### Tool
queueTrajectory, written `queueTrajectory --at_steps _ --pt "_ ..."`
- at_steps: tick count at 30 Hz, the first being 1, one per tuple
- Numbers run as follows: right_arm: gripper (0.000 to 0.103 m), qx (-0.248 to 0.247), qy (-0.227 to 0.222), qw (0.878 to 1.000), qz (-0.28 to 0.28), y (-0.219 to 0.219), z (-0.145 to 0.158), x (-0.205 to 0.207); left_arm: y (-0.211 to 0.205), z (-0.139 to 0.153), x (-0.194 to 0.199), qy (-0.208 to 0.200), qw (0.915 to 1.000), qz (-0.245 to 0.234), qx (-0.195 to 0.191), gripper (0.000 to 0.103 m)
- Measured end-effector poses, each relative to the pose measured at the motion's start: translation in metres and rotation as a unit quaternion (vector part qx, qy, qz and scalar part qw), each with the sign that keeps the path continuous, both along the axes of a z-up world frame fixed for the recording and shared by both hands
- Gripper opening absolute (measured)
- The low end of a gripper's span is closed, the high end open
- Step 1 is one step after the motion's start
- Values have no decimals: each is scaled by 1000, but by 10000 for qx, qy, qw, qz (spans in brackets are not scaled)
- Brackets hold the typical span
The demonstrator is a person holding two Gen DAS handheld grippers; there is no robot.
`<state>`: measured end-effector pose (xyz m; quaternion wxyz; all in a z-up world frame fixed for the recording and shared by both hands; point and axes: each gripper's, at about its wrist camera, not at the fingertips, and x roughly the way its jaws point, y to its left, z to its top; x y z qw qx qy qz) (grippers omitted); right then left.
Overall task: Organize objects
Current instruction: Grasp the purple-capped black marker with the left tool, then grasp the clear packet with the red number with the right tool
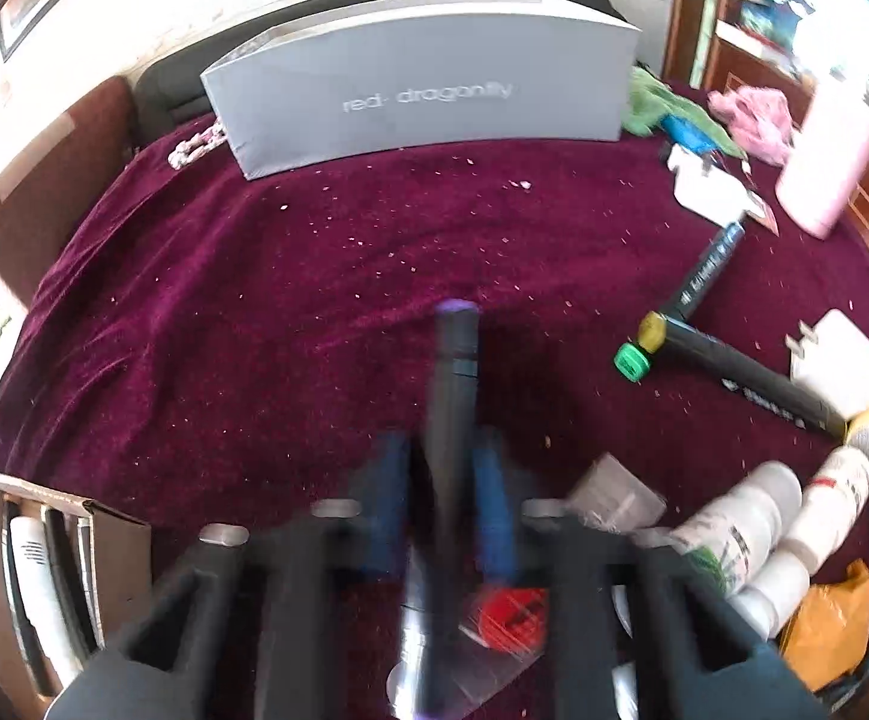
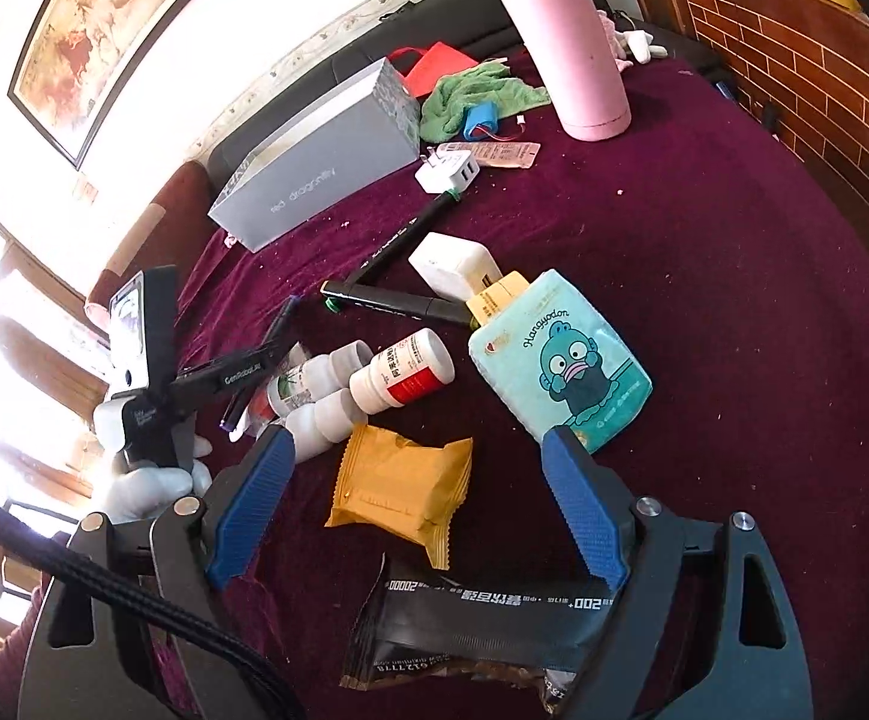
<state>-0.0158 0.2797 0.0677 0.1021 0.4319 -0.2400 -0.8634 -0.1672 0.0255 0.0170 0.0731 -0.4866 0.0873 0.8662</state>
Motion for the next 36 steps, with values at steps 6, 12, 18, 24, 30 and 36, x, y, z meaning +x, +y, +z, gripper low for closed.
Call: queueTrajectory --at_steps 6,12,18,24,30,36 --pt "85 -42 -124 9999 43 -7 -7 2 -22 14 21 -206 9953 -23 950 13" --pt "85 210 -90 9992 321 -22 9 -1 -62 57 74 60 9787 -185 2045 13" --pt "85 281 -164 9975 633 -51 17 -23 -97 72 125 217 9646 -261 2616 13" --pt "85 132 -373 9967 703 -81 3 -38 -118 68 158 339 9646 -245 2605 13" --pt "85 470 -437 9944 836 -100 13 -58 -135 59 169 362 9642 -183 2621 13" --pt "86 281 -690 9921 1011 -128 7 -67 -149 49 172 333 9605 -97 2762 13"
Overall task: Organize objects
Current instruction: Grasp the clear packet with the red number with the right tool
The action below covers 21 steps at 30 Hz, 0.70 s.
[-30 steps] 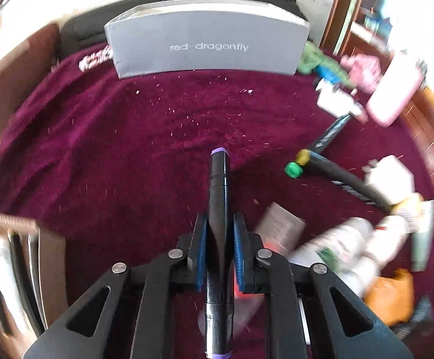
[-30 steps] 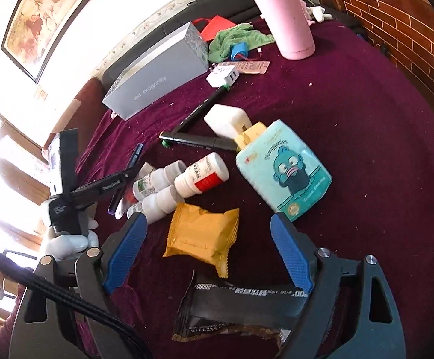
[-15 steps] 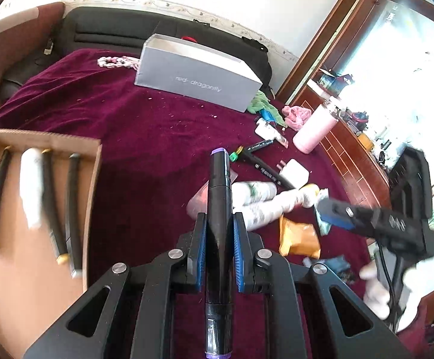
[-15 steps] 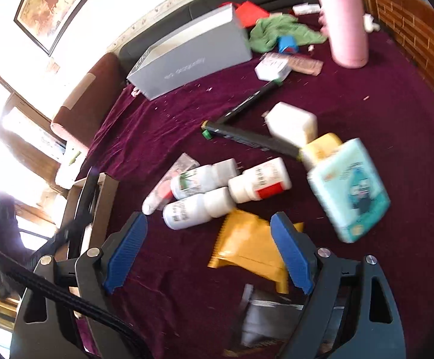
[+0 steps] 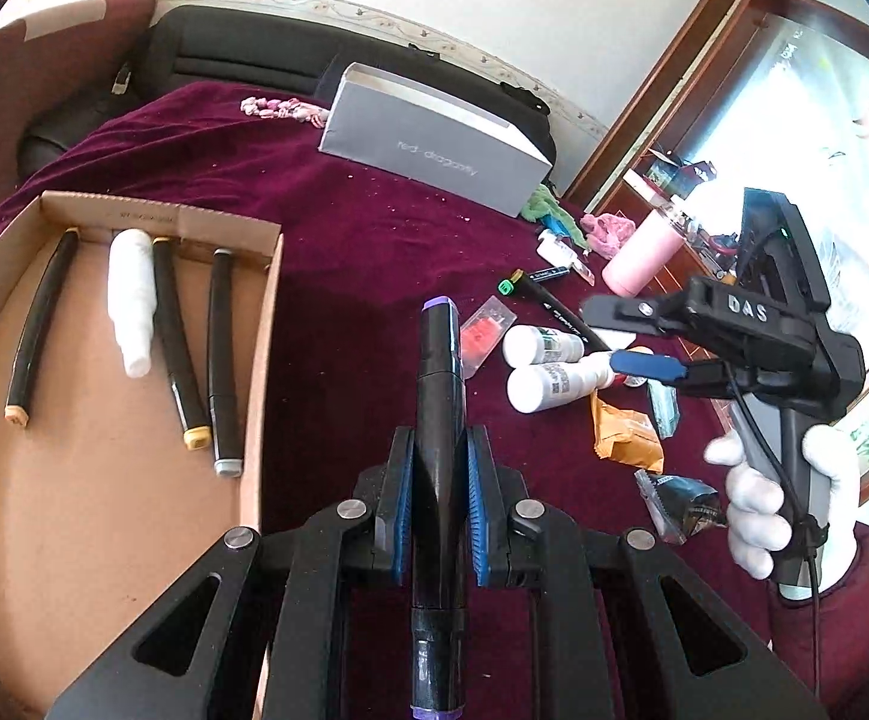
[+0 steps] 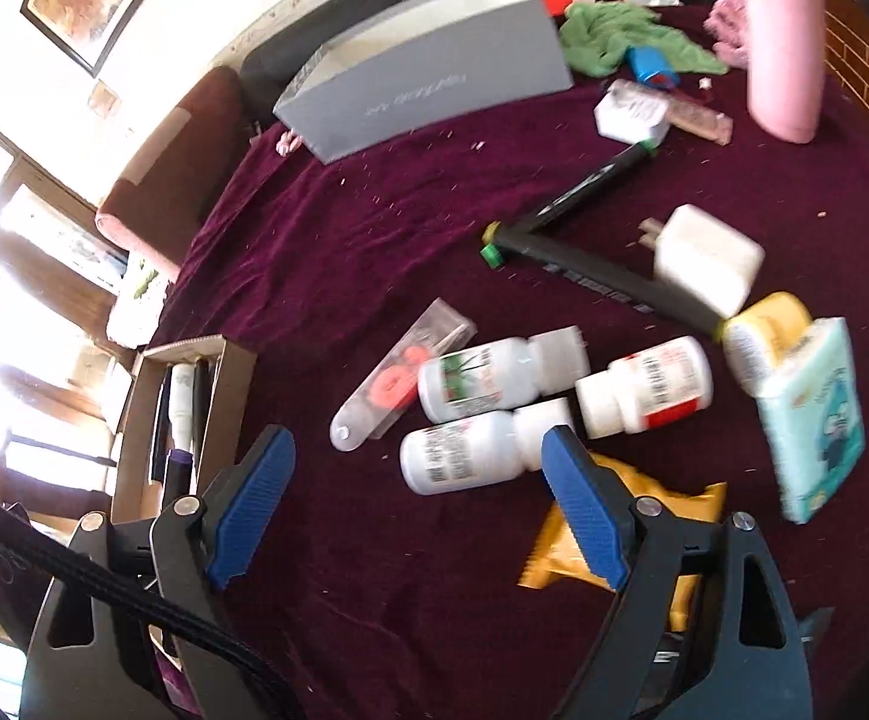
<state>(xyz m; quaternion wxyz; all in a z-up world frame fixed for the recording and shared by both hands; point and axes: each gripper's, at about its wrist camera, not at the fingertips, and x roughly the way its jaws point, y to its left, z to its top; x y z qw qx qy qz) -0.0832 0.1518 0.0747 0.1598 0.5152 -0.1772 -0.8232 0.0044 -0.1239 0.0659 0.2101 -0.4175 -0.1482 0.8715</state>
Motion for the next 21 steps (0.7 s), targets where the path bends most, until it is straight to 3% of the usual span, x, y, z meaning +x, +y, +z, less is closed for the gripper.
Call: queueTrajectory --at_steps 5,9,12,16,21 --pt "86 -35 -90 9994 334 -49 -3 -18 -12 1 7 35 9999 43 98 13" --pt "84 330 -387 9984 257 -75 -17 -37 -28 4 12 115 9996 158 191 13" --pt "77 1033 -661 9924 -62 -84 -29 -48 -41 4 15 142 9992 240 270 13" --pt "65 1525 -830 9842 -360 -91 -43 -58 -52 1 15 127 9988 307 370 13" --pt "45 2207 -672 9707 -675 -101 -54 -59 -68 0 16 133 9979 424 464 13"
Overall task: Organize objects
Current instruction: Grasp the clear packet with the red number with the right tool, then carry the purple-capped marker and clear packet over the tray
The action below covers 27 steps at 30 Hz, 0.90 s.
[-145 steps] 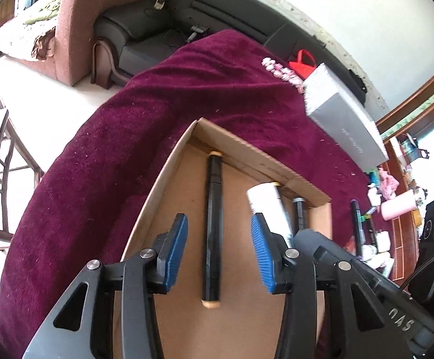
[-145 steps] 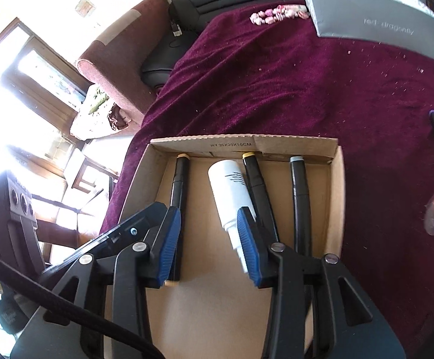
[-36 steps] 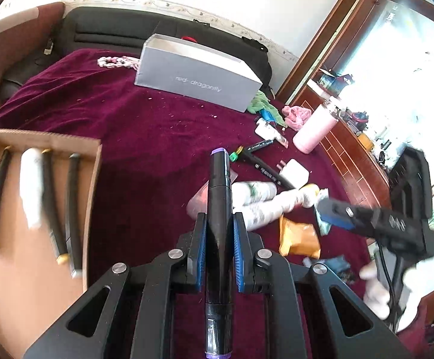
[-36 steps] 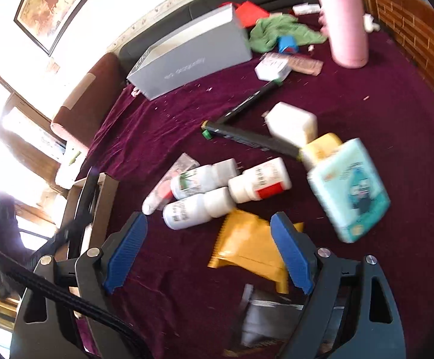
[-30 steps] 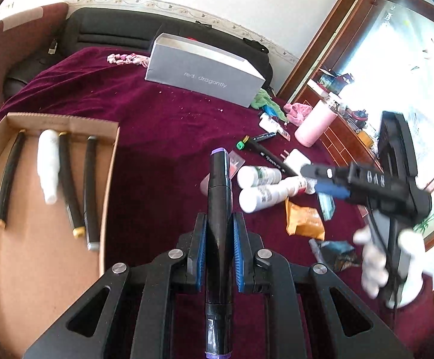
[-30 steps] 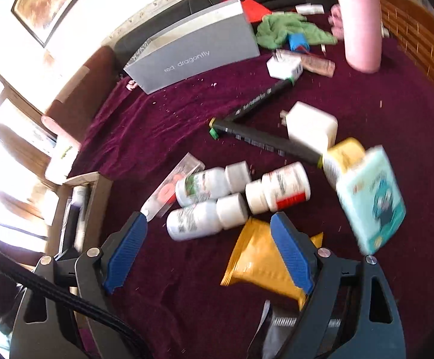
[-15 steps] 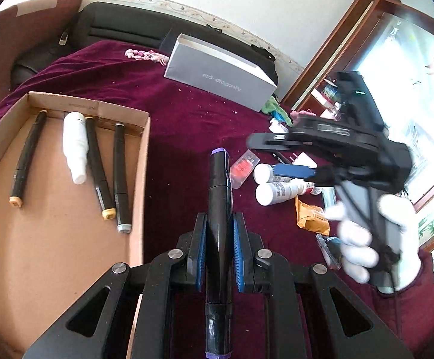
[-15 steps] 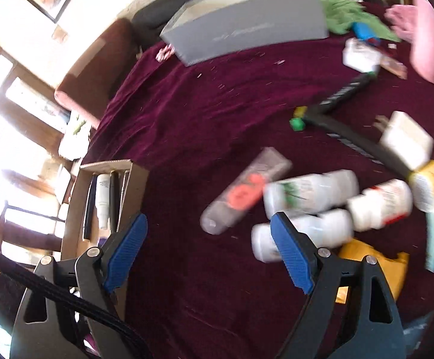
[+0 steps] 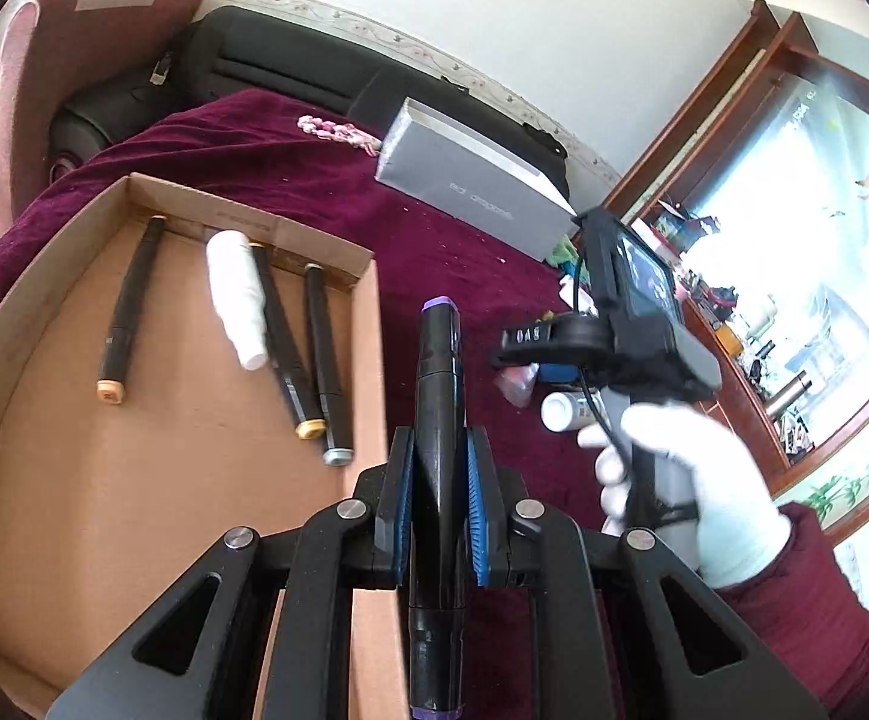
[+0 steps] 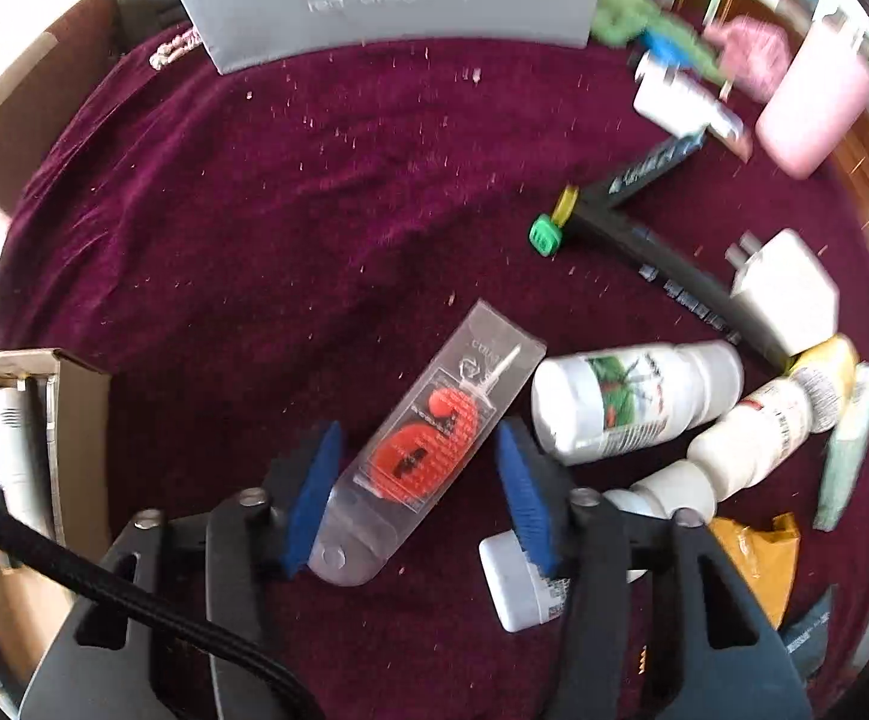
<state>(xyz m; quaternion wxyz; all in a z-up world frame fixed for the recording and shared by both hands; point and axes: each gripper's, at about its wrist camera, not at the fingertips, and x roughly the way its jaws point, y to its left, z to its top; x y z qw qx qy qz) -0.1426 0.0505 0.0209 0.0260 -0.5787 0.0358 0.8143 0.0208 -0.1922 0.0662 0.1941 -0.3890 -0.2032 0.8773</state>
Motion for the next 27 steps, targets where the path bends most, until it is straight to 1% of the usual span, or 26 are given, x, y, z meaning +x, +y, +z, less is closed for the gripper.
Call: queueTrajectory --at_steps 1,2,3,5,8,12,14,16,19,22,25,27 --pt "34 150 100 9998 52 -4 -1 3 -3 0 1 4 10000 34 9 13" --pt "29 156 191 9996 109 -6 0 6 -7 0 2 8 10000 76 11 13" --pt "26 175 242 9994 161 -8 1 9 -11 1 3 6 9999 129 17 13" --pt "25 57 235 9995 186 -6 2 14 -21 2 8 19 9997 226 10 13" --pt "25 -409 214 9986 267 -3 4 18 -33 5 13 52 9992 382 -42 13" --pt "25 -947 331 9945 288 3 19 39 -57 10 16 54 9974 704 -161 13" --pt "26 -1289 370 9905 311 6 29 48 -71 13 16 8 9963 839 -201 13" --pt "26 -1578 436 9857 402 1 43 57 -86 18 14 -37 9947 971 -333 13" --pt "26 -1838 514 9793 668 -16 59 65 -100 24 2 -69 9918 1109 -626 13" --pt "26 -2057 512 9719 1025 -45 68 74 -112 24 -14 -169 9888 1187 -884 13" --pt "26 -2295 381 9629 1367 -79 66 76 -118 18 -32 -291 9854 1215 -1153 13" --pt "26 -2488 234 9556 1562 -104 61 74 -122 10 -45 -432 9855 1148 -1172 13"
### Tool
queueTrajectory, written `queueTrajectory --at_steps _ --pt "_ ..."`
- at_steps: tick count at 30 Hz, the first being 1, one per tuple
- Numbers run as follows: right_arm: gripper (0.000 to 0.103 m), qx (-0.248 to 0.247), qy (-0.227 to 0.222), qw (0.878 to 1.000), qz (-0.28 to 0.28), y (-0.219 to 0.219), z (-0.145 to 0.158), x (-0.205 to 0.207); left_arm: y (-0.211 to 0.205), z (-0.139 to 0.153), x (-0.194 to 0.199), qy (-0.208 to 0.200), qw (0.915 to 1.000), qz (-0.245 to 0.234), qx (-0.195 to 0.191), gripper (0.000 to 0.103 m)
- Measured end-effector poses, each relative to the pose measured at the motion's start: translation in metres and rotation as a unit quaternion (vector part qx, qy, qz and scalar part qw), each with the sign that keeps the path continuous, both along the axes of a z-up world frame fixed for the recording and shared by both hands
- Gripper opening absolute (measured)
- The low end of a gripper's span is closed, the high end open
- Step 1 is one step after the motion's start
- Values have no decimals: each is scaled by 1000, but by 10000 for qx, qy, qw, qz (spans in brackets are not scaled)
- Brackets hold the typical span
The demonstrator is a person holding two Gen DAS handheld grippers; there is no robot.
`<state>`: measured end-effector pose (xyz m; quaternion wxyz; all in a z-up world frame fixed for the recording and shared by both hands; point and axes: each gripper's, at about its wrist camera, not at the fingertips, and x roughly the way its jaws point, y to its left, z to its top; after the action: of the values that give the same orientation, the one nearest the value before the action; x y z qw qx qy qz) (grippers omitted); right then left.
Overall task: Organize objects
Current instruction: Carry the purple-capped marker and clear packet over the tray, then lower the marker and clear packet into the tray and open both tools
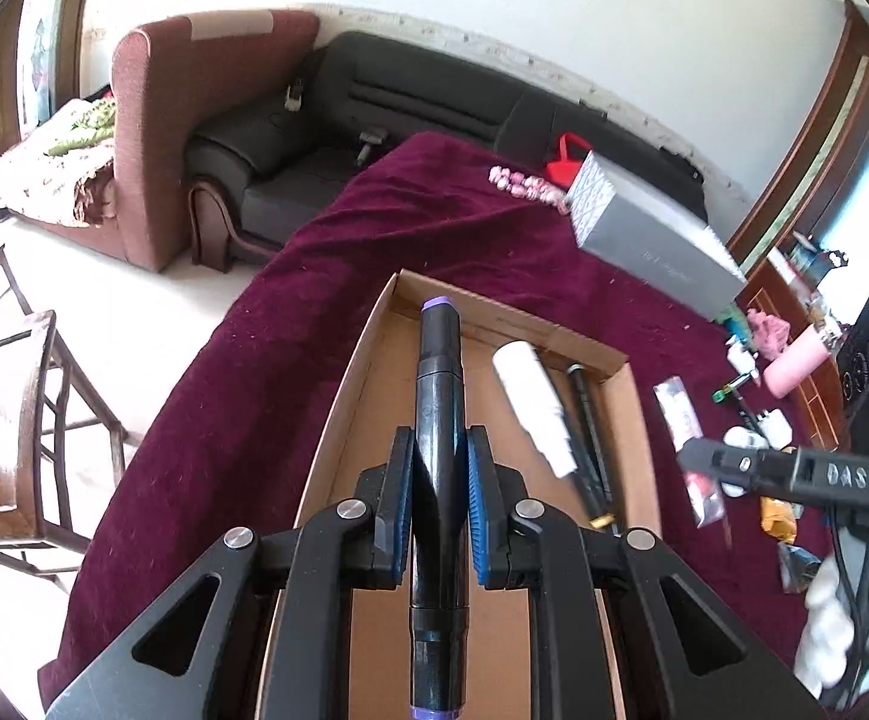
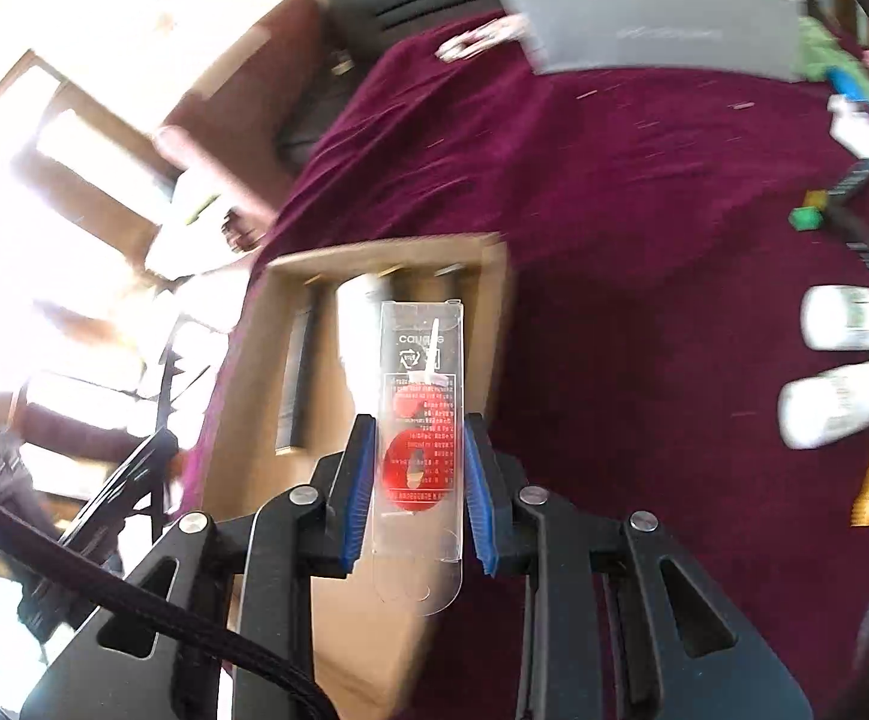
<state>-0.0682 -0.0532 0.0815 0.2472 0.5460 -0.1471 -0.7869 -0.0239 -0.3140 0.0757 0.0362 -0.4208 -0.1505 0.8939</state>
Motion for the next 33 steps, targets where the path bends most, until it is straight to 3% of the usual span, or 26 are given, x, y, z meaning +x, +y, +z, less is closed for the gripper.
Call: queueTrajectory --at_steps 6,11,18,25,33 --pt "26 -106 -202 9985 496 -63 -19 -4 -5 -27 -30 -411 9991 -114 37 13" --pt "26 14 -305 9980 561 -95 -34 -22 -5 -39 -46 -569 9983 -140 30 13" --pt "26 257 -302 9980 494 -107 -46 -38 -9 -54 -63 -762 9970 -53 78 13" --pt "26 414 -221 9977 484 -112 -52 -44 -10 -55 -65 -668 9978 -2 14 12" --pt "27 400 -272 9977 484 -113 -54 -44 -22 -50 -62 -531 9975 123 460 13"
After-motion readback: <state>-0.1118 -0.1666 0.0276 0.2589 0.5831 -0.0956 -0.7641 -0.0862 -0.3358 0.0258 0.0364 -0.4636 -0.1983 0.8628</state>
